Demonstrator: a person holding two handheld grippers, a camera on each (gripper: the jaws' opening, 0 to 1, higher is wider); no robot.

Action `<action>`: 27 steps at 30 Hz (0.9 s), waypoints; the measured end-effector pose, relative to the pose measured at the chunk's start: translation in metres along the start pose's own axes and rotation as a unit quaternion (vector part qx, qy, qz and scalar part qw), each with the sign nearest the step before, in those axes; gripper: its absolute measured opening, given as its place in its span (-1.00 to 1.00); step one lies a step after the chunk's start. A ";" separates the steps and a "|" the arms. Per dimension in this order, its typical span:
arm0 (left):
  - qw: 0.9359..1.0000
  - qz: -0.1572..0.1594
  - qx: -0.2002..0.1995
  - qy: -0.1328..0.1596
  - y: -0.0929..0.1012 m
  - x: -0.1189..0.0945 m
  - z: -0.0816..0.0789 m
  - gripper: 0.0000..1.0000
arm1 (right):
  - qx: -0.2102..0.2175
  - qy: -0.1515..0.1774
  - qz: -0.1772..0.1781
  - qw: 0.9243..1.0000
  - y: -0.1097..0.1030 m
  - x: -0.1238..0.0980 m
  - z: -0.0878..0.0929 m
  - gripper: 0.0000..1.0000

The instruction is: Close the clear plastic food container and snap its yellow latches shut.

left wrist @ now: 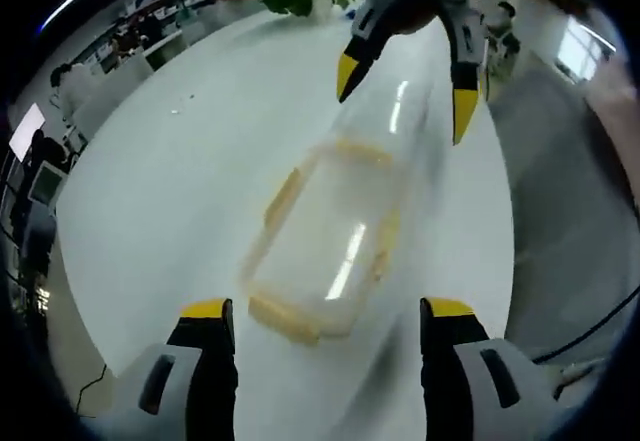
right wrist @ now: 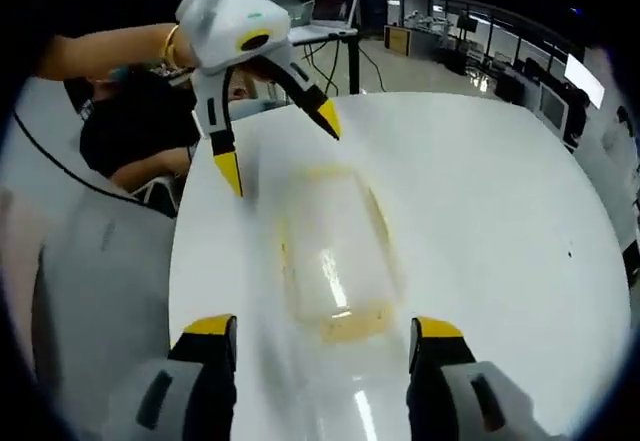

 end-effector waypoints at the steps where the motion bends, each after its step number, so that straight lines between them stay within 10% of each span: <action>1: 1.000 0.002 -0.009 0.001 0.000 0.000 -0.001 0.43 | 0.002 -0.005 0.000 1.000 0.001 0.003 0.001 0.39; 27: 0.998 0.029 0.034 -0.047 -0.009 0.033 0.023 0.36 | -0.041 -0.103 -0.002 0.994 0.018 0.034 0.030 0.04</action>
Point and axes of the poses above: the point that each gripper's makers call its tool centre point, and the gripper's own axes: x roughly forward along the fingers, y roughly to its right, z roughly out of its underside, the point moved 1 cm from there along -x, roughly backward along the fingers, and after that the axes turned 6 degrees about -z, right-handed, at the moved point
